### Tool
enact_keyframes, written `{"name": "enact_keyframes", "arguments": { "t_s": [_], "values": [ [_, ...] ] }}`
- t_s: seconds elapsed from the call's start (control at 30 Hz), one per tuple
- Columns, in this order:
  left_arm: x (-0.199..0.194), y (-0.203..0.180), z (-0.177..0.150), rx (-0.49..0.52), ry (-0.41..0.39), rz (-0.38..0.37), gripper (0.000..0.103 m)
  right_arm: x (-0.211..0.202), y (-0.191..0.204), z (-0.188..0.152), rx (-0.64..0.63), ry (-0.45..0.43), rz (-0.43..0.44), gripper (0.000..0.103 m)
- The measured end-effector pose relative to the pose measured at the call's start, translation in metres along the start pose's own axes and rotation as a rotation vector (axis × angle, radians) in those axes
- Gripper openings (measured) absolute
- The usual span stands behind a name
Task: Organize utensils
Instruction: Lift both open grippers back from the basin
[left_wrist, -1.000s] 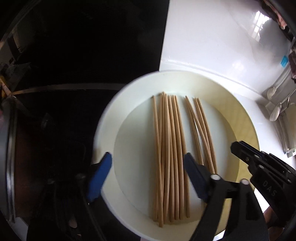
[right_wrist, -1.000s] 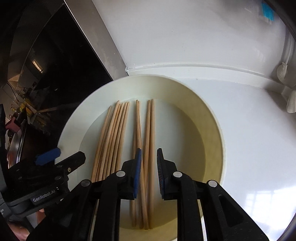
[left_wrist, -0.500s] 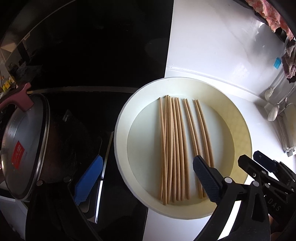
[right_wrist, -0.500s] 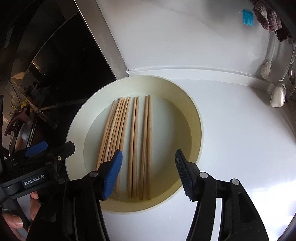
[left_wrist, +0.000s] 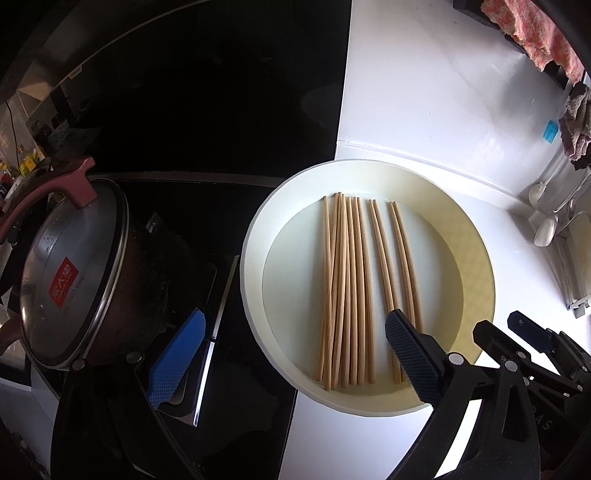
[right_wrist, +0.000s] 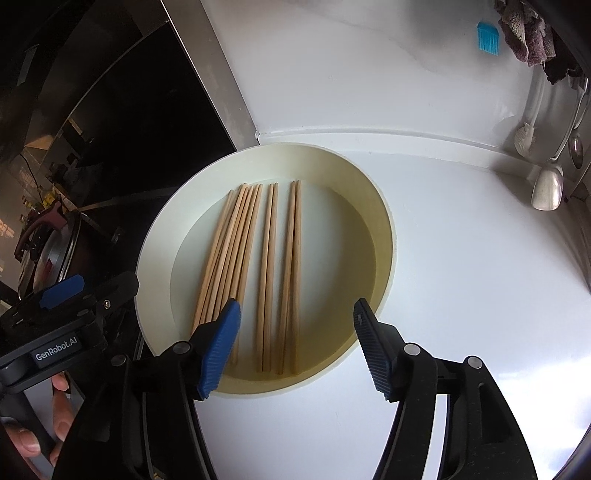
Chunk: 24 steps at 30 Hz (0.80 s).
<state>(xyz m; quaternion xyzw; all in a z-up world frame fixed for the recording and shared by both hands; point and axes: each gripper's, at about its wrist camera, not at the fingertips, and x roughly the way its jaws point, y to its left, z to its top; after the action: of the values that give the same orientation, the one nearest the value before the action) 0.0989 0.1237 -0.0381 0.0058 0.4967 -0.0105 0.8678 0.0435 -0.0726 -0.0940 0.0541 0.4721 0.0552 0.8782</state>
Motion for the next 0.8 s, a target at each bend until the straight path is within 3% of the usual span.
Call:
{"name": "enact_keyframes", "arguments": {
  "t_s": [0.8],
  "values": [
    [-0.021,-0.01,0.002,-0.01,-0.034,-0.002,0.097,-0.02,-0.006,0.0,-0.028,-0.018,-0.005,0.064]
  ]
}}
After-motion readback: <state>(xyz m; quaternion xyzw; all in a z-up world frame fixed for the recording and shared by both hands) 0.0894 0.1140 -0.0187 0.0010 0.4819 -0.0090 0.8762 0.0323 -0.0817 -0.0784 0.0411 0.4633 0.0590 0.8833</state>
